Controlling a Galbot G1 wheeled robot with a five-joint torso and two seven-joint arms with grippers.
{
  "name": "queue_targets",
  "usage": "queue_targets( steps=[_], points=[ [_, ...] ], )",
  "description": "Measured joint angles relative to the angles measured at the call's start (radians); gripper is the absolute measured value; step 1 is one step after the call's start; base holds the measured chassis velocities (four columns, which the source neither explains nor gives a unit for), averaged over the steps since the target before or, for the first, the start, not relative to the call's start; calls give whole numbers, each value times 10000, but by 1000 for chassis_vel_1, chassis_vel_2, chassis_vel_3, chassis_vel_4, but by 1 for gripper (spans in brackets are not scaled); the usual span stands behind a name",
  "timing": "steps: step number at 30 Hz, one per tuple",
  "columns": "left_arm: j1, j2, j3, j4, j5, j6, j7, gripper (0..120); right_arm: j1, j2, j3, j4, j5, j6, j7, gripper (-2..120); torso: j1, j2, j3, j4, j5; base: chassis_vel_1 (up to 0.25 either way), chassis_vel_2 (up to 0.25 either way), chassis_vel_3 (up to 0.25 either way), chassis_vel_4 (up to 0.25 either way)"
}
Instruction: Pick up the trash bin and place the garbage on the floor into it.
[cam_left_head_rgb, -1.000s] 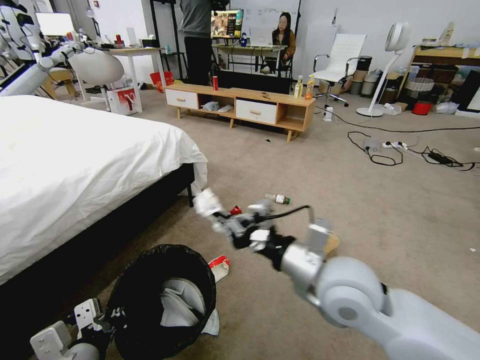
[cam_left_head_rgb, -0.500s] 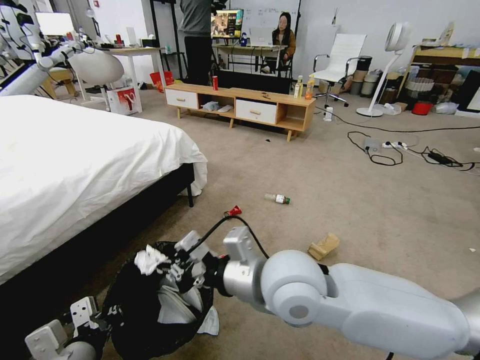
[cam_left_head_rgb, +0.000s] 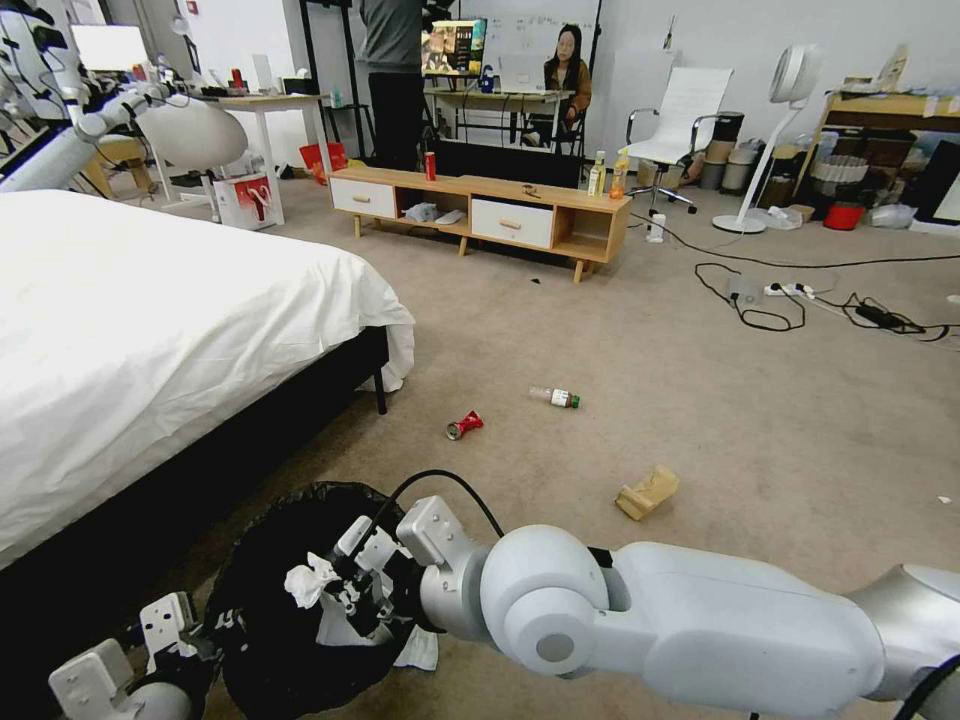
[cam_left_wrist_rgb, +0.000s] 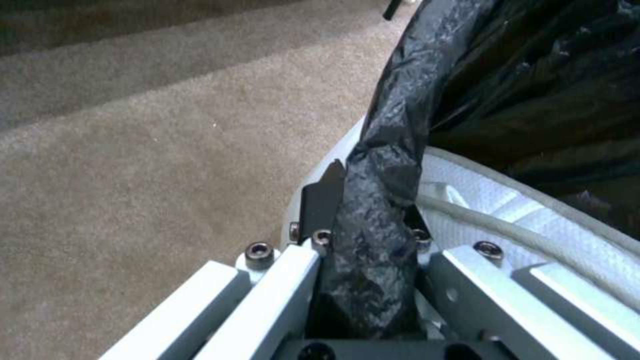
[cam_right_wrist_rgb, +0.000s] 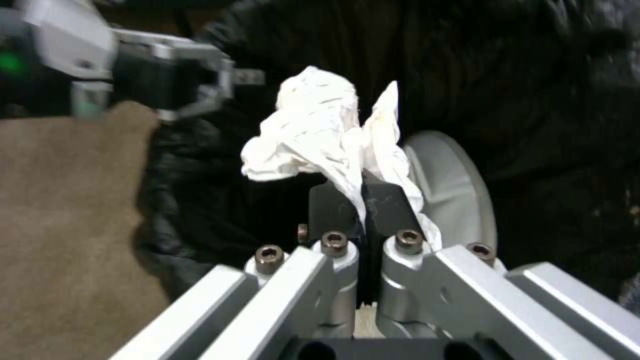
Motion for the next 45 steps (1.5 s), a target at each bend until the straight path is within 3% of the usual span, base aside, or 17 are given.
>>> queue_targets(
  steps=[6, 16, 21, 24, 27, 29, 33, 38, 45],
  points=[
    [21, -29, 9, -6, -3, 0, 19, 2, -153, 101, -176, -277, -37, -618, 447, 0, 0, 0, 0, -2, 1, 0, 0, 0, 0],
    [40, -54, 23, -13, -3, 0, 39, 2, -359, 266, -328, -852, -236, -724, 948, 0, 0, 0, 0, -1, 1, 0, 0, 0, 0],
    [46, -37, 21, -16, -2, 0, 41, 2, -427, 277, -348, -1018, -355, -724, 991, 9, 0, 0, 0, -1, 1, 0, 0, 0, 0],
    [38, -18, 11, -16, -4, 0, 41, 2, -447, 285, -357, -1089, -409, -724, 1015, 27, 0, 0, 0, -1, 1, 0, 0, 0, 0],
    [25, -4, -2, -16, -11, 0, 41, 2, -460, 291, -369, -1156, -466, -724, 1042, 33, 0, 0, 0, 0, 1, 0, 0, 0, 0],
    [20, 4, -16, 5, -24, 0, 41, 2, -517, 264, -361, -1270, -556, -720, 1100, 47, 0, 0, 0, 0, 1, 0, 0, 0, 0],
    [27, -1, -15, 11, -27, 0, 41, 2, -591, 184, -327, -1280, -593, -712, 1147, 57, 0, 0, -1, -1, 1, 0, 0, 0, 0],
    [50, -8, -26, 7, -56, 0, 41, 2, -814, 176, -277, -1355, -703, -697, 1234, 80, 0, 1, 0, -1, 1, 0, 0, 0, 0],
    [73, -17, -47, -16, -65, 0, 43, 2, -843, 253, -241, -1376, -732, -690, 1234, 99, 0, 0, 0, -1, 1, 0, 0, 0, 0]
  ],
)
